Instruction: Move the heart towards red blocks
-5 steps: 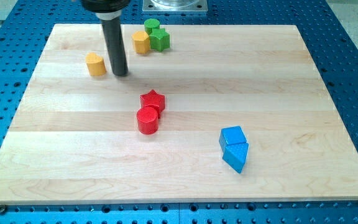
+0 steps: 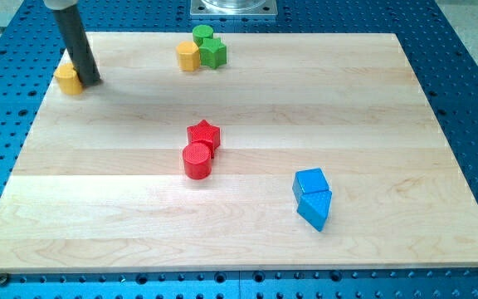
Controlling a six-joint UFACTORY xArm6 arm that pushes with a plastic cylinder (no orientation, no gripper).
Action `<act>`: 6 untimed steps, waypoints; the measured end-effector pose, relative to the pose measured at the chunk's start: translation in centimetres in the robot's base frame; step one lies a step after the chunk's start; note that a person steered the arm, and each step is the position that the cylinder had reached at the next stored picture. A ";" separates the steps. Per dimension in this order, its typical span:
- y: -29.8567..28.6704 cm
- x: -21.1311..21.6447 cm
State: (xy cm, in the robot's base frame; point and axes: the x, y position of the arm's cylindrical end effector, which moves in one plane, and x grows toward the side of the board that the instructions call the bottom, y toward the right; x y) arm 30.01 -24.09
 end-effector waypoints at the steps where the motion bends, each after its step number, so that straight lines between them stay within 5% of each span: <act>1: -1.3 -4.2; 2: -6.2 -1.6; 4: 6.5 8.1; 5: 1.4 6.6; 6: 1.1 13.9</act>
